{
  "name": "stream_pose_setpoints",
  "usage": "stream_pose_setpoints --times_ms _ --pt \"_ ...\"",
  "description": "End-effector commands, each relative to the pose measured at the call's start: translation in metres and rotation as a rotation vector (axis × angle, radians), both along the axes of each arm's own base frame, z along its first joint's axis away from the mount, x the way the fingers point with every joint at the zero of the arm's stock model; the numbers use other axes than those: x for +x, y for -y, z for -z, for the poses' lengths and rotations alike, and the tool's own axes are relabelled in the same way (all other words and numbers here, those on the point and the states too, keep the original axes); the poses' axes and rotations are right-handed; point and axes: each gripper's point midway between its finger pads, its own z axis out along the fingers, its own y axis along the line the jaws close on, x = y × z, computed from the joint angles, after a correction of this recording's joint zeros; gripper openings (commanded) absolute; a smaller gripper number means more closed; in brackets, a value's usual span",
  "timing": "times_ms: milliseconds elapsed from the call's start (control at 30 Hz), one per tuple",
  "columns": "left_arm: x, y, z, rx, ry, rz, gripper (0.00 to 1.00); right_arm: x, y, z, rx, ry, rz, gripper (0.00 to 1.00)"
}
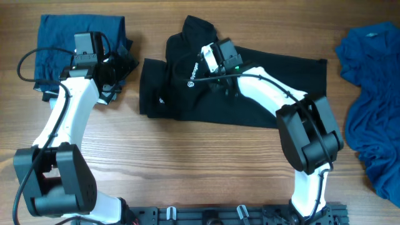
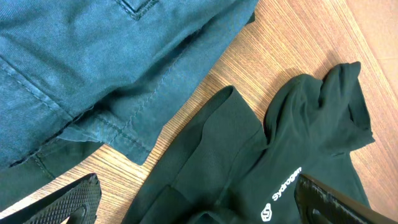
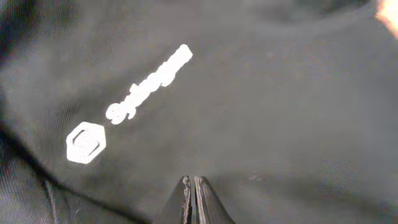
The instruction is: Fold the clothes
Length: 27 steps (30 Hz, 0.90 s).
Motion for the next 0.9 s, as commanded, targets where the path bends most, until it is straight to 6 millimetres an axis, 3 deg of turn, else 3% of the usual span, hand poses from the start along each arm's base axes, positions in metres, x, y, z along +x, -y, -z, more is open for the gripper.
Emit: stream_pose_setpoints --times_ms 0,67,133,200,333,467,733,867 --pt "-0.001 0.003 0.001 -0.01 -0.004 0.008 1.0 0.026 0.018 -0.071 0.037 0.069 0.102 0.04" --pt "-0.001 0.003 0.001 -0.01 -0.004 0.008 1.0 0.018 0.041 -0.084 0.023 0.008 0.162 0.04" --pt "-0.001 0.003 0.001 -0.01 -0.004 0.008 1.0 -0.002 0.063 -0.073 -0.01 -0.106 0.197 0.04" --pt "-0.001 0.003 0.001 -0.01 -0.004 0.008 1.0 -0.029 0.085 -0.048 -0.058 -0.261 0.264 0.04" --pt "-0.001 0.003 0.001 -0.01 -0.004 0.008 1.0 -0.059 0.098 -0.005 -0.112 -0.377 0.269 0.04" --pt "-0.001 0.003 0.001 -0.01 -0.004 0.008 1.0 -0.065 0.1 0.016 -0.109 -0.384 0.287 0.04" --pt "-0.001 0.003 0.001 -0.01 -0.004 0.008 1.0 -0.053 0.102 0.042 -0.103 -0.349 0.311 0.05" --pt "-0.001 0.003 0.001 -0.01 -0.004 0.008 1.0 -0.029 0.124 0.048 -0.151 -0.262 0.373 0.04"
